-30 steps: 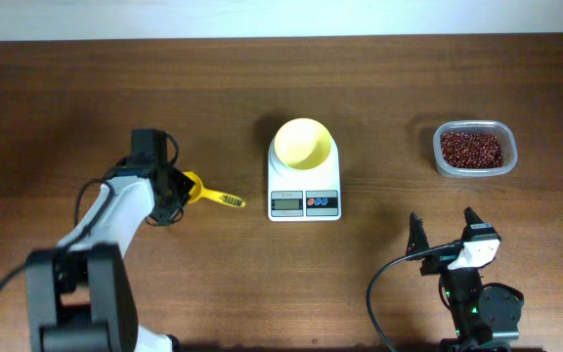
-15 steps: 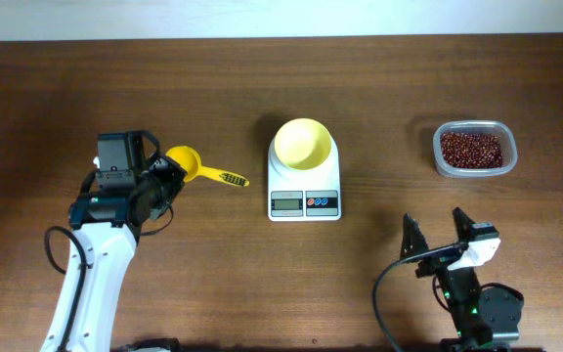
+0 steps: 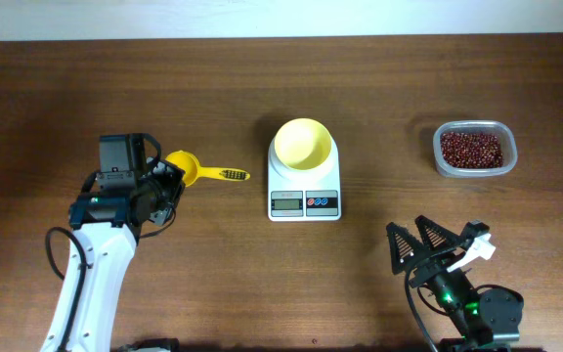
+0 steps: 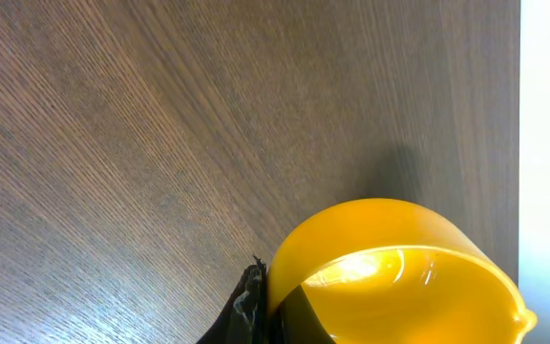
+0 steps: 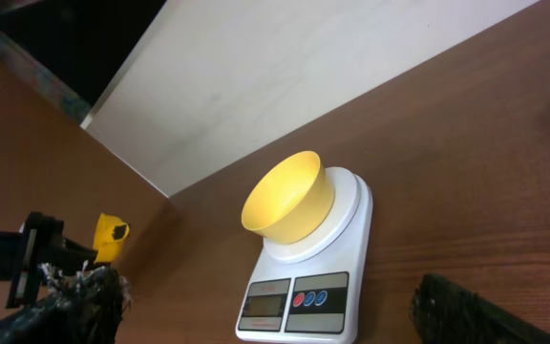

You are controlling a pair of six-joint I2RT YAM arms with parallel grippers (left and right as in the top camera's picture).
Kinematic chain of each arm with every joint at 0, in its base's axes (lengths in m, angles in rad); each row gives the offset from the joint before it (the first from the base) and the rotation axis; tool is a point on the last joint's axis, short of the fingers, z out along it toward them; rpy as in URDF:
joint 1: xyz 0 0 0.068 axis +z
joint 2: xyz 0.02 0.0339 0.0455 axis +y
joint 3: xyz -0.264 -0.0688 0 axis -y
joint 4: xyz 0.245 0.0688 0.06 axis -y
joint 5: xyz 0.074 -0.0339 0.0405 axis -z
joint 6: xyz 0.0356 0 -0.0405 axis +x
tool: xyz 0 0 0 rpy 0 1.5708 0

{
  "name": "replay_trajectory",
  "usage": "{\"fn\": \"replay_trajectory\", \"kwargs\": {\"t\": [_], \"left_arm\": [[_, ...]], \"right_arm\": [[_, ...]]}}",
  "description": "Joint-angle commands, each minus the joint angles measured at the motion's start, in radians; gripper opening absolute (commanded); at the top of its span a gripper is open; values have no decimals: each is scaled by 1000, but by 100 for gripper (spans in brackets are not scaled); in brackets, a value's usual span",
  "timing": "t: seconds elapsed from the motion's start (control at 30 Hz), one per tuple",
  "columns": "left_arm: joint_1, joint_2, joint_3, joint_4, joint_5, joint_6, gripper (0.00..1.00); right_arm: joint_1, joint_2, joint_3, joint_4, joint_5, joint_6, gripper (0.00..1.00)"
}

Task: Scoop item into bowl and weigh 50g on scale

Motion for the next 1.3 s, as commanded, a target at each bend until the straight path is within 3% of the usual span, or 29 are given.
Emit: {"fn": "replay_trajectory", "kwargs": {"t": [0.0,0.13,0.27,0.5,0.6,0.67,0.87,0.97,1.27], "left_arm": [[-1,-11,18,-3,10,-20,0],[-1,-11,18,-3,6,-20,0],[-1,-11,18,1,7,-21,0],[-1,-11,18,1,8,-27,0],[-1,-11,18,0,31,-27,0],[-1,-11,18,0,45,-27,0],[-2,-11,18,-32,90,-27,0],[-2,-11,18,-57,136,-26,0],[-110,-11,18,-100,138,-26,0]], "right_arm": [[-5,-7,0,13,-2,58,99],[-5,7,77,12,-6,77,99],[-5,151,159,13,-26,84,99],[-5,669,400,27,-339,83,99],[-3,845,407,190,-529,92,99],[19,940,407,253,-533,180,99],[247,1139,407,671,-468,188,99],[340,1175,407,676,-322,185,99],[444,1175,407,662,-201,124,100]]}}
